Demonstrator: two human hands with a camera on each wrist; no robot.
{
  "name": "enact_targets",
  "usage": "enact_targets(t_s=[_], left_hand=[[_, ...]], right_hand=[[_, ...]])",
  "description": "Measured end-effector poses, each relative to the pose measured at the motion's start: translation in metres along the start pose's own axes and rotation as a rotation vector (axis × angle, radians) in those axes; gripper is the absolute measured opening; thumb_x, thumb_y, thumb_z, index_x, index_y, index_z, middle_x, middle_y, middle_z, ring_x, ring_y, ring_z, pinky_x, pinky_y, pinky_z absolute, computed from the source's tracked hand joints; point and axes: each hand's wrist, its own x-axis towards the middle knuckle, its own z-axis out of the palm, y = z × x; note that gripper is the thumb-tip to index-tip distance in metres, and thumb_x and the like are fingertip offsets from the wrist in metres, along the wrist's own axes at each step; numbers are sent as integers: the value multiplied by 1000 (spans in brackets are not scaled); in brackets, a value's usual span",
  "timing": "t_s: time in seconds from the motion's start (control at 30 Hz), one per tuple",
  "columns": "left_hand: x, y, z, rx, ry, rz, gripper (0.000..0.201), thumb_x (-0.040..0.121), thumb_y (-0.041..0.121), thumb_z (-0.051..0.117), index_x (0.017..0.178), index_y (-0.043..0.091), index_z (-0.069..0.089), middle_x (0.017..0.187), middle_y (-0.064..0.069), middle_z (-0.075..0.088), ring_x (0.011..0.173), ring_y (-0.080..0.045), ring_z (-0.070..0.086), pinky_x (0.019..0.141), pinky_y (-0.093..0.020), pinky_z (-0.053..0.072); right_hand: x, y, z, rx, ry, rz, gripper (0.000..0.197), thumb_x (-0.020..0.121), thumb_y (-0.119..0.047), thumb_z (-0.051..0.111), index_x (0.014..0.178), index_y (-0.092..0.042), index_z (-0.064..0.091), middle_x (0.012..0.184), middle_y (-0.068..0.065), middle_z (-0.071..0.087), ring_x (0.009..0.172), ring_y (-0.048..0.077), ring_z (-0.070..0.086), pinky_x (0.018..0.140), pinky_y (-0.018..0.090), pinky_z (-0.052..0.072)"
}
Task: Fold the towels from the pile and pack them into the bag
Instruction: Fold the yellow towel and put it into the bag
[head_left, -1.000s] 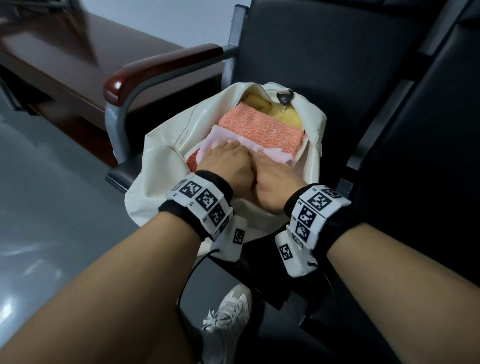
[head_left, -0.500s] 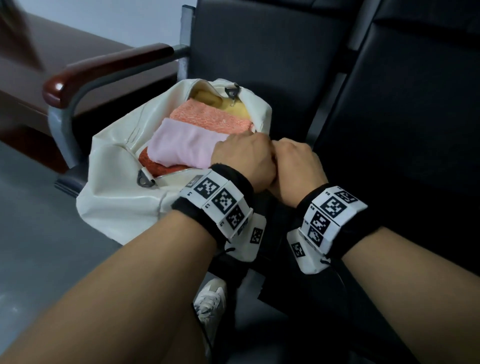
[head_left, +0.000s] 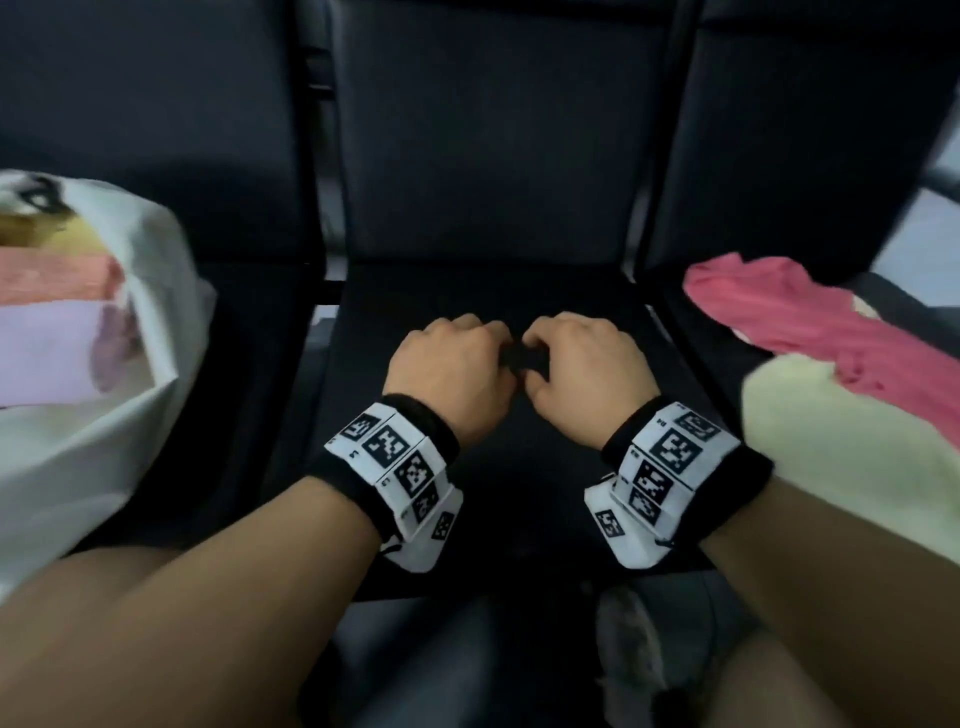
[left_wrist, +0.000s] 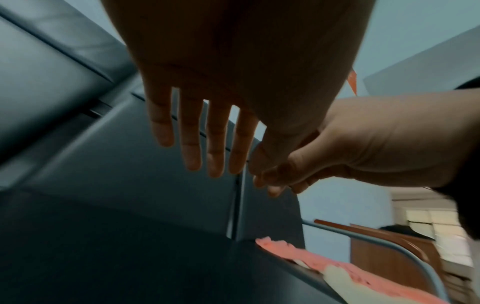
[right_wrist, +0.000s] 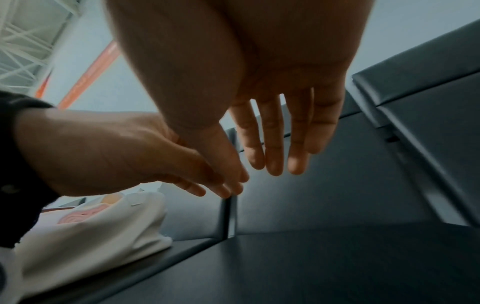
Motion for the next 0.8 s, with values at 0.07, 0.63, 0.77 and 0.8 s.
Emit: enact_targets(t_s=[0.07, 0.63, 0.77, 0.8], left_hand=[[6, 30, 15, -16, -42, 66, 34, 97, 39, 50, 129, 32, 60, 120, 1, 63, 110, -26, 61, 84, -38, 47], [78, 229, 112, -127, -324, 266, 26, 91, 33, 57, 114, 34, 68, 116, -3, 70, 106, -31, 65, 76, -33, 44], [89, 256, 137, -111, -344, 292, 40, 92, 35, 62, 131, 31, 62, 136, -3, 58, 121, -27, 60, 93, -36, 48], [91, 261, 141, -109, -347, 295, 41, 92, 36, 63, 133, 30, 61, 140, -3, 55, 123, -27, 58, 96, -37, 48]], right_hand=[[-17, 32, 0, 3, 13, 63, 29, 91, -31, 64, 119, -25, 63, 115, -4, 62, 105, 24, 62, 77, 32, 45], [-81, 225, -12, 150, 76, 580, 25, 85, -21, 68, 110, -17, 68, 109, 6, 72, 104, 32, 65, 88, 41, 54], [-92, 256, -5, 135, 22, 636, 31, 89, -24, 66, 119, -16, 63, 116, 6, 69, 109, 31, 63, 86, 37, 50], [-96, 263, -5, 127, 9, 644, 32, 90, -24, 66, 121, -16, 62, 118, 6, 68, 111, 31, 62, 86, 37, 49]])
